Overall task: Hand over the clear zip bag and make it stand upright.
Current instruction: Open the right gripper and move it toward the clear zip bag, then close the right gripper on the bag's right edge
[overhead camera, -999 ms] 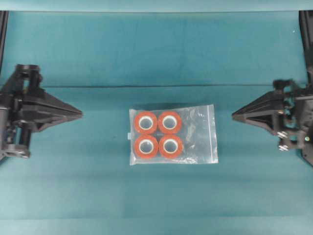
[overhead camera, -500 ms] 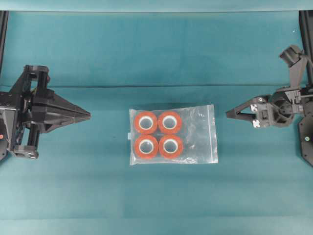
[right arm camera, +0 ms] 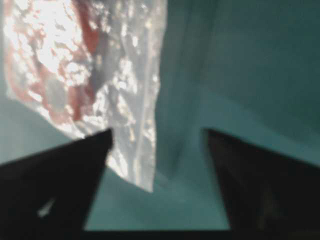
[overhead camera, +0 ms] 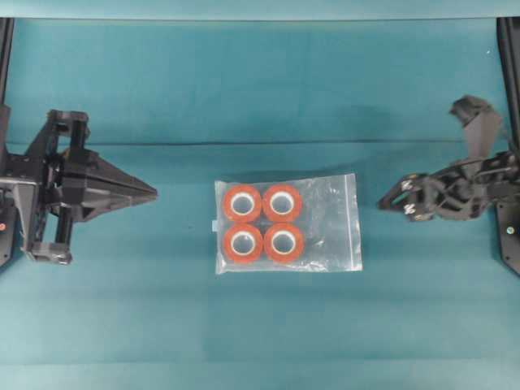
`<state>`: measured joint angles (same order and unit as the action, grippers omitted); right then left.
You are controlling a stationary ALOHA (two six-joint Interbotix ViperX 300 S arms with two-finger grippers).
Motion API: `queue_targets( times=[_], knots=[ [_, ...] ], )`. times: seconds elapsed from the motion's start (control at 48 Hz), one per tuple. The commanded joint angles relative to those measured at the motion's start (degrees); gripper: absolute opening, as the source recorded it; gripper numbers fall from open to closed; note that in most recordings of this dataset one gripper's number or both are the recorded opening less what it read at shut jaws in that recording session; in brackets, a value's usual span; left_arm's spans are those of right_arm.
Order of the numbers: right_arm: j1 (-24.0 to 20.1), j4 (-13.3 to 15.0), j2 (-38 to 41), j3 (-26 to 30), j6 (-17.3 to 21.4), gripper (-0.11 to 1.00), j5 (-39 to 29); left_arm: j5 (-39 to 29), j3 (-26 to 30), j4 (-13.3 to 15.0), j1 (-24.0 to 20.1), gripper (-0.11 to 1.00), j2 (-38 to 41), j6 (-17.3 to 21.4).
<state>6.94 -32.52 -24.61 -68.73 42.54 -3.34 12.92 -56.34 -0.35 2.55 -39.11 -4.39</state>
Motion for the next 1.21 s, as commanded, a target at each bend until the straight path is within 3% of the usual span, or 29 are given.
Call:
queue_targets(
  times=[0.0, 0.125, 0.479, 0.624, 1.187],
  knots=[
    [-2.02, -0.35, 3.69, 2.20, 0.62, 0.93, 1.05, 0.26, 1.49, -0.09, 0.18, -0.01, 0.44, -0.18],
    [-4.83, -1.32, 9.14, 3.69, 2.02, 0.92, 5.63, 0.35, 1.67, -0.09, 0.00, -0.01, 1.23, -0.18],
    [-10.28, -1.49, 19.95, 4.75, 11.60, 0.93, 21.27, 0.35, 1.93, -0.09, -0.26, -0.01, 1.76, -0.18],
    [-10.28, -1.49, 22.32, 5.80, 11.87, 0.93, 24.08, 0.35, 1.93, -0.09, -0.26, -0.01, 1.76, -0.18],
    [-11.95, -1.05, 27.33, 9.76, 11.95, 0.92, 24.43, 0.35, 1.93, -0.09, -0.53, -0.01, 1.85, -0.18]
  ],
)
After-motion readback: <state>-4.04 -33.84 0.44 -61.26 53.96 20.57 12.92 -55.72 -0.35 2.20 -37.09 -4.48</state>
